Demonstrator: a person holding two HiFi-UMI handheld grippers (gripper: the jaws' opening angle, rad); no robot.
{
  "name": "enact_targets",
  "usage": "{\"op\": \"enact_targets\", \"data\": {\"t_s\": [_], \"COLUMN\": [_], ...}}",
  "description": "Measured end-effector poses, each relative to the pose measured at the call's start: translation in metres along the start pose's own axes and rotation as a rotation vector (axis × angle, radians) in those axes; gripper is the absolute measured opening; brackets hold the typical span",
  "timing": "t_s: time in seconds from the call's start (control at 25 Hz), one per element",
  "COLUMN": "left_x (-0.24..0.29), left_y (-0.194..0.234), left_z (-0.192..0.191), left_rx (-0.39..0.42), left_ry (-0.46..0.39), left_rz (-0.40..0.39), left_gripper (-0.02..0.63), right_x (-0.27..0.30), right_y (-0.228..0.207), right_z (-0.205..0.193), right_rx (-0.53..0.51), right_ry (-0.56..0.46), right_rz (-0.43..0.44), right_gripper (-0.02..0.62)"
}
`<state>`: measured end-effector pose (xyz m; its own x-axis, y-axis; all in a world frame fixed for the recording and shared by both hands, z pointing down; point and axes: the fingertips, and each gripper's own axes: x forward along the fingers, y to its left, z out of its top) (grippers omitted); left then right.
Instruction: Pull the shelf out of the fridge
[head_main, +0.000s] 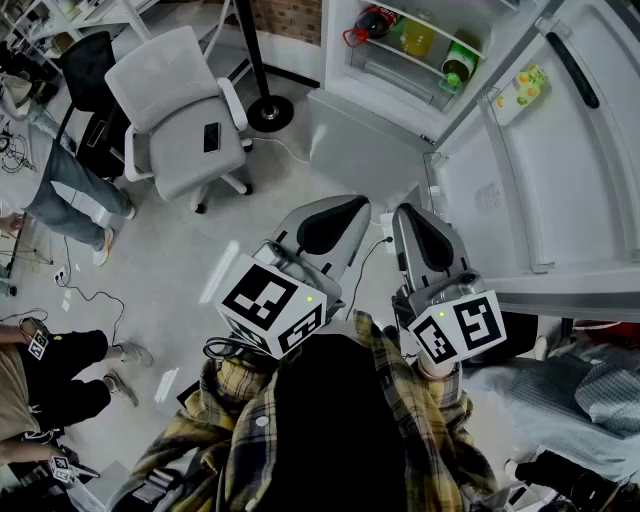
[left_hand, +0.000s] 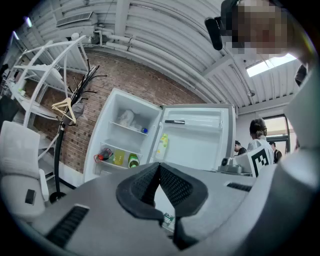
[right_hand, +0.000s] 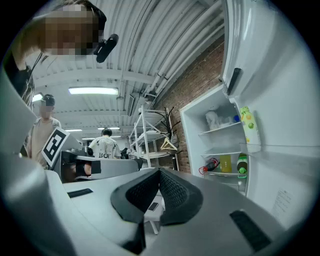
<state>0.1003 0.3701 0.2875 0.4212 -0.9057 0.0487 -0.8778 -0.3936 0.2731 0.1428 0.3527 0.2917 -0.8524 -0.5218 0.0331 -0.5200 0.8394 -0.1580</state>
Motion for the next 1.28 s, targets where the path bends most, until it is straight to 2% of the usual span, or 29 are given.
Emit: {"op": "enact_targets", "data": {"t_s": [0.76, 1.04, 1.28], "left_x": [0.015, 0.016, 0.014], "left_y": [-0.013, -0.015, 0.0], "left_z": [-0.009, -0.015, -0.015], "left_rx": [-0.019, -0.036, -0.056], "left_ry": [-0.011, -0.017, -0.017], "left_rz": [0.013, 0.048, 0.091], "left_gripper": [0.003, 0.003, 0.003], "right_x": [-0.016, -0.02, -0.007], "right_y": [-0.017, -0.022, -0.019], "right_z": [-0.002, -0.007, -0.008], "right_rx": [0.03, 0.049, 0.064], "right_ry": [-0.013, 0.0, 0.017], "right_rz": [0.027, 0.056, 0.1], "right_gripper": [0.018, 0.018, 0.018]}}
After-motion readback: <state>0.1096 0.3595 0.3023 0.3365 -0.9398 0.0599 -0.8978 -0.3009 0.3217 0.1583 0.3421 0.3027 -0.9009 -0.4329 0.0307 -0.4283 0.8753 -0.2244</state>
